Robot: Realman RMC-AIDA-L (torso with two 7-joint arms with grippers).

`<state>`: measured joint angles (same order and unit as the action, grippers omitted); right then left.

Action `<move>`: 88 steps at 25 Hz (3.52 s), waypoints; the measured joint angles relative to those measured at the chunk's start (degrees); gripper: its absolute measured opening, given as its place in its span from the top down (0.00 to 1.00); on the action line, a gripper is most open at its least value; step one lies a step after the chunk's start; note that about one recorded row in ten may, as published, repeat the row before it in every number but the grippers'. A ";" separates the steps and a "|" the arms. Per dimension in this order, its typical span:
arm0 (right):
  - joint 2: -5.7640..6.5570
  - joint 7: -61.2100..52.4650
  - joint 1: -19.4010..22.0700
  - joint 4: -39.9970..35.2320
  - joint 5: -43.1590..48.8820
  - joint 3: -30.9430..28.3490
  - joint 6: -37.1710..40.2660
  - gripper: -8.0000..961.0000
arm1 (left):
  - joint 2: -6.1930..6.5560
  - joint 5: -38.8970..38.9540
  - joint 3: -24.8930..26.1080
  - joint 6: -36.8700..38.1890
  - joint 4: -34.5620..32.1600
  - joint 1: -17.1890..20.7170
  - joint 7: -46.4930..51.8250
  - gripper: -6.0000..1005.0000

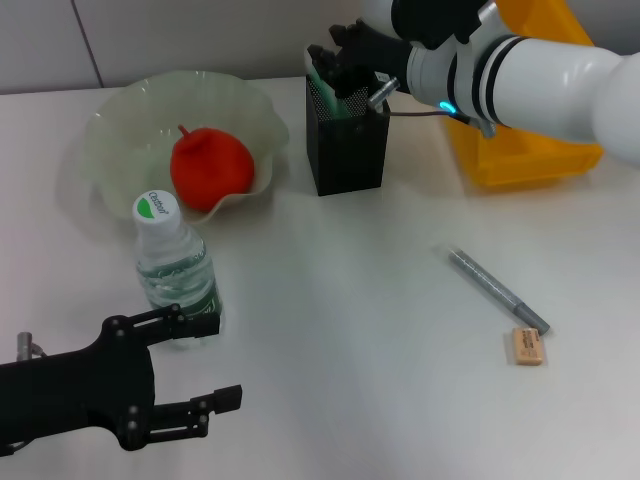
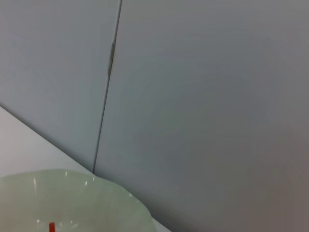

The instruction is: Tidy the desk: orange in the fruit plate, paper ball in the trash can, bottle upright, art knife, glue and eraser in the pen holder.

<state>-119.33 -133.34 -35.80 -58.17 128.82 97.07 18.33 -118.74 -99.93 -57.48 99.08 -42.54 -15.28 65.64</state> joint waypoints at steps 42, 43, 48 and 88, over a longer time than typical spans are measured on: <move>0.08 -19.88 -3.17 -33.40 28.00 -21.40 88.90 0.19 | 0.00 0.65 -0.44 0.45 0.00 -1.24 -0.25 0.22; 0.08 -20.25 -3.41 -32.76 28.54 -20.86 89.54 0.19 | 0.00 0.65 -0.44 0.45 0.00 -1.24 -0.25 0.22; 0.07 -21.63 -4.22 -29.28 30.38 -18.42 91.71 0.19 | 0.00 0.70 -0.44 0.52 0.00 -1.16 -0.23 0.22; 0.07 -23.42 -6.30 -6.39 31.14 -14.36 83.64 0.25 | -0.01 0.70 -0.44 -0.04 0.79 -1.16 -0.34 0.22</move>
<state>-119.26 -156.76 -42.10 -64.56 159.97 82.71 101.98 -118.75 -99.23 -57.92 99.04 -41.74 -16.44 65.30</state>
